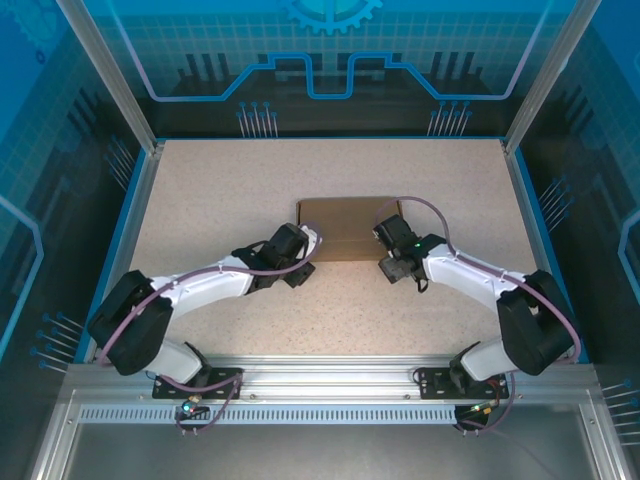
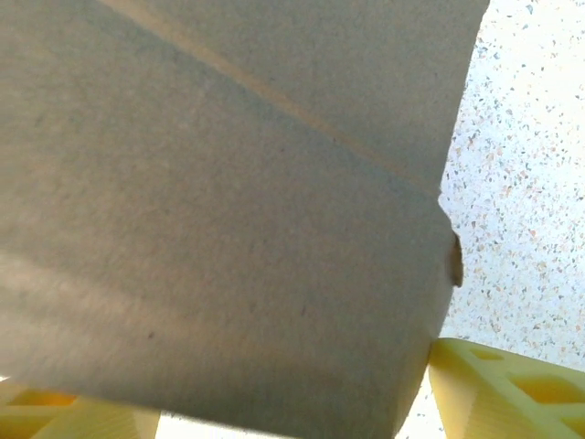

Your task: Fold the paper box

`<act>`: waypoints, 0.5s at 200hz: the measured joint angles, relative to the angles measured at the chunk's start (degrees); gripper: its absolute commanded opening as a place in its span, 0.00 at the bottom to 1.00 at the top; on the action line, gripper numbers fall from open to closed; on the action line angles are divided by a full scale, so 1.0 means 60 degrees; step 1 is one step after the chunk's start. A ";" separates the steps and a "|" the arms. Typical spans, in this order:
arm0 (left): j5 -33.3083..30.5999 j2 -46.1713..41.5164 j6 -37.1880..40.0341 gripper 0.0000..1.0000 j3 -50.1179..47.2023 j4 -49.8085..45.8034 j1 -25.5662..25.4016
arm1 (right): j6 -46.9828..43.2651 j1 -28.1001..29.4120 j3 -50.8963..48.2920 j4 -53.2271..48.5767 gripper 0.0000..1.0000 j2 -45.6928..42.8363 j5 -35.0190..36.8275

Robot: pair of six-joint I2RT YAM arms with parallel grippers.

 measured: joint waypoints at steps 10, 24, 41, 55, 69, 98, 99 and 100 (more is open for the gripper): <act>0.0251 -0.0310 -0.0015 0.65 -0.0004 -0.0127 0.0000 | 0.0036 0.0004 0.0025 -0.0178 0.79 -0.0259 -0.0182; 0.0681 -0.0940 -0.0084 0.68 -0.0040 -0.0193 -0.0004 | 0.0109 0.0004 0.0175 -0.0448 0.80 -0.0736 -0.0535; 0.1217 -0.1814 -0.0277 0.73 -0.0117 -0.0055 -0.0007 | 0.0255 0.0000 0.0499 -0.0623 0.80 -0.1388 -0.1093; 0.1508 -0.2229 -0.0463 0.74 -0.0109 0.0295 0.0051 | 0.0393 -0.0015 0.0772 -0.0627 0.81 -0.1774 -0.1574; 0.1909 -0.2160 -0.0699 0.73 0.0146 0.0521 0.0306 | 0.0521 -0.0066 0.0980 -0.0503 0.81 -0.1985 -0.2069; 0.2550 -0.0171 -0.1082 0.73 0.2146 0.0499 0.1362 | 0.0805 -0.0426 0.1067 -0.0353 0.80 -0.1978 -0.2932; 0.2568 -0.0044 -0.1096 0.73 0.2266 0.0510 0.1406 | 0.0820 -0.0444 0.1067 -0.0350 0.80 -0.1974 -0.2951; 0.2586 0.0036 -0.1100 0.73 0.2335 0.0510 0.1428 | 0.0827 -0.0455 0.1067 -0.0350 0.80 -0.1971 -0.2962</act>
